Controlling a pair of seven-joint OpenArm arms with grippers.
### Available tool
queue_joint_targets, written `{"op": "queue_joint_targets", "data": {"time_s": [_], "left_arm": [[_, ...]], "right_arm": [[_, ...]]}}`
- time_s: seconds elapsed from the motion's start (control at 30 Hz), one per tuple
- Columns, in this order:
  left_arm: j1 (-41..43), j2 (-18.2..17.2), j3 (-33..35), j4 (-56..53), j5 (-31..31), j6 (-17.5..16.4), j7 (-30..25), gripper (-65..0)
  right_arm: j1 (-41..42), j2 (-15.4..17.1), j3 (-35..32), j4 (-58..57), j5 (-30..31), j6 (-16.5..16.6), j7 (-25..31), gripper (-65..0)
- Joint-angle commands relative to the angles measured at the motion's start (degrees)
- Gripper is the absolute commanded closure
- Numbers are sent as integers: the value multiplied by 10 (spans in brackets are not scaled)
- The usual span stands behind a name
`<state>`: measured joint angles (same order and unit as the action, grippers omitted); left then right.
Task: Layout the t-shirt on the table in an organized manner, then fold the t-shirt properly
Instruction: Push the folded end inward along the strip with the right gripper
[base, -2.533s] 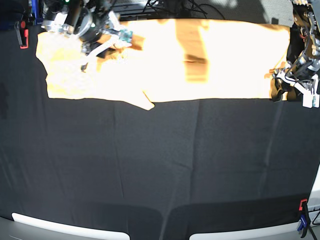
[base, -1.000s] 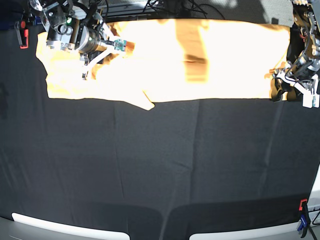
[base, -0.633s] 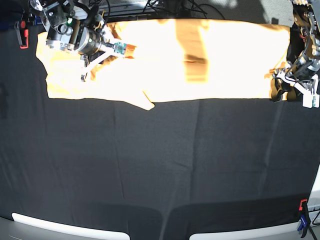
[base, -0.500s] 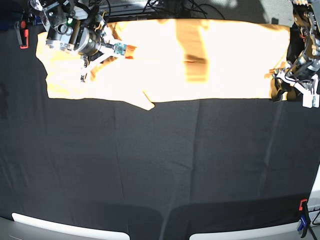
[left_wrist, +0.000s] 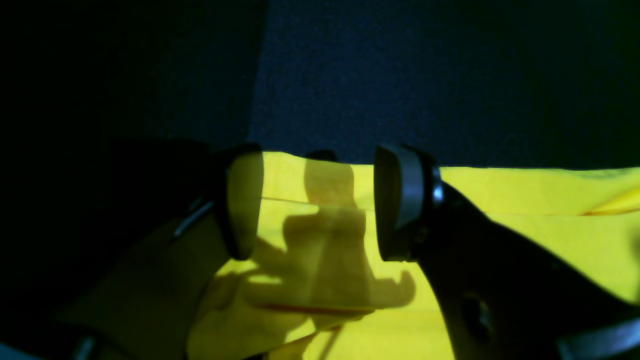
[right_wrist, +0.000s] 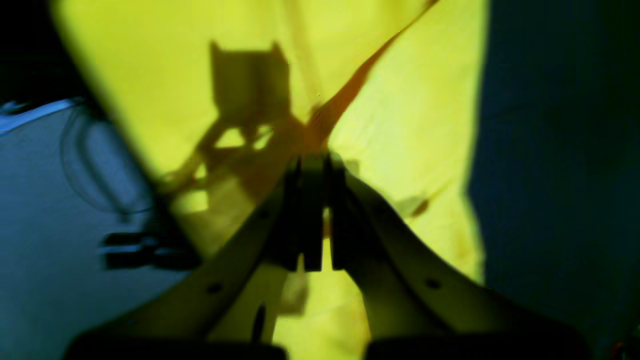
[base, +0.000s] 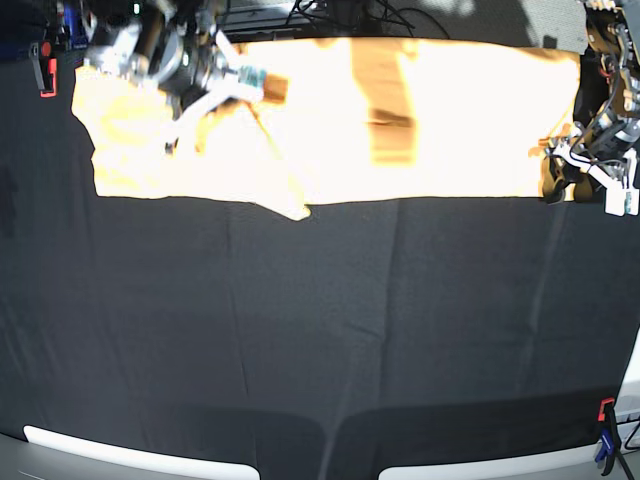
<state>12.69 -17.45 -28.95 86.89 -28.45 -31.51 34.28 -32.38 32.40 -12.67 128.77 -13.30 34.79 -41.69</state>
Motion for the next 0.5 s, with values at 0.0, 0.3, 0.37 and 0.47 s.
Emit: {"op": "queue_joint_targets", "data": {"time_s": [0.0, 0.3, 0.37, 0.47], "left_arm": [[-5, -8, -3, 10, -10, -2, -19, -329], [-5, -8, -3, 10, -10, -2, -22, -329], [-5, -8, -3, 10, -10, -2, -22, -329], [-5, -9, -3, 10, -10, -2, -22, -329]], "right_arm": [[-6, 6, 3, 16, 4, 0, 3, 0], [-34, 6, 3, 31, 4, -1, 2, 0], [-34, 6, 3, 31, 4, 0, -5, -3], [-34, 6, 3, 31, 4, -1, -7, -145]]}}
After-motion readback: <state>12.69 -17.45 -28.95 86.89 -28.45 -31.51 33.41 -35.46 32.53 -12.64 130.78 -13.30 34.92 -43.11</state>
